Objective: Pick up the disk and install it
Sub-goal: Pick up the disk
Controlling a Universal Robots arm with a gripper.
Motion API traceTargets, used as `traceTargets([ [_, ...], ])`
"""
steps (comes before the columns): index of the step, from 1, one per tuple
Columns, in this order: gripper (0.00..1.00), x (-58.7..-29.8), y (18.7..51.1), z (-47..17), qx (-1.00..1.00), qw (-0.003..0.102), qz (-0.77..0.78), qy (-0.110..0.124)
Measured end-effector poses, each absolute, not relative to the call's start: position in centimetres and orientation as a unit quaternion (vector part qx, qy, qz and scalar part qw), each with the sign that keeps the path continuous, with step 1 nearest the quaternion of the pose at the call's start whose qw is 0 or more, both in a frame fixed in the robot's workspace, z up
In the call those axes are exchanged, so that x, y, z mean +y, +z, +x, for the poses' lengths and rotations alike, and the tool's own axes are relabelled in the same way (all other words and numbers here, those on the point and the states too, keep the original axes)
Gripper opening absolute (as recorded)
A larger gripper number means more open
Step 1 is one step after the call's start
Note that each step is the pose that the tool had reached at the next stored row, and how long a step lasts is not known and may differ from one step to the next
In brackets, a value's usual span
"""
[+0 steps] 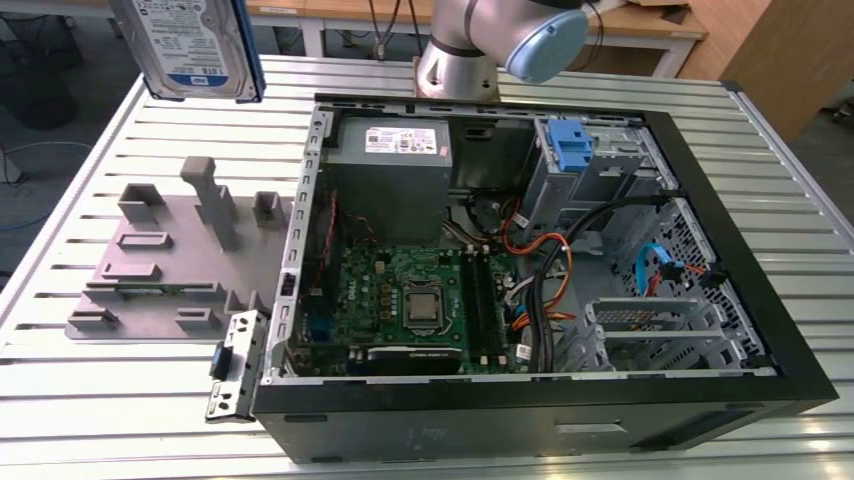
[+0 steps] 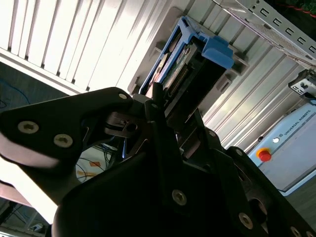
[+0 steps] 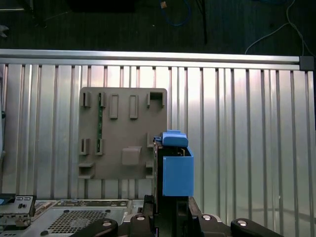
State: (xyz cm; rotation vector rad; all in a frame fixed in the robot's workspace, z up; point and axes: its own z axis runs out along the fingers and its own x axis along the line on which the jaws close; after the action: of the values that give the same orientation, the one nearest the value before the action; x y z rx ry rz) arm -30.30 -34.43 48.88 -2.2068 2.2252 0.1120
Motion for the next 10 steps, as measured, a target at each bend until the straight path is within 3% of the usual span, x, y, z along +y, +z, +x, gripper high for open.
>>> traceTargets([
  [10, 0.35, -34.42, 48.88, -30.18, 0.71, 0.003, -0.704, 0.036],
])
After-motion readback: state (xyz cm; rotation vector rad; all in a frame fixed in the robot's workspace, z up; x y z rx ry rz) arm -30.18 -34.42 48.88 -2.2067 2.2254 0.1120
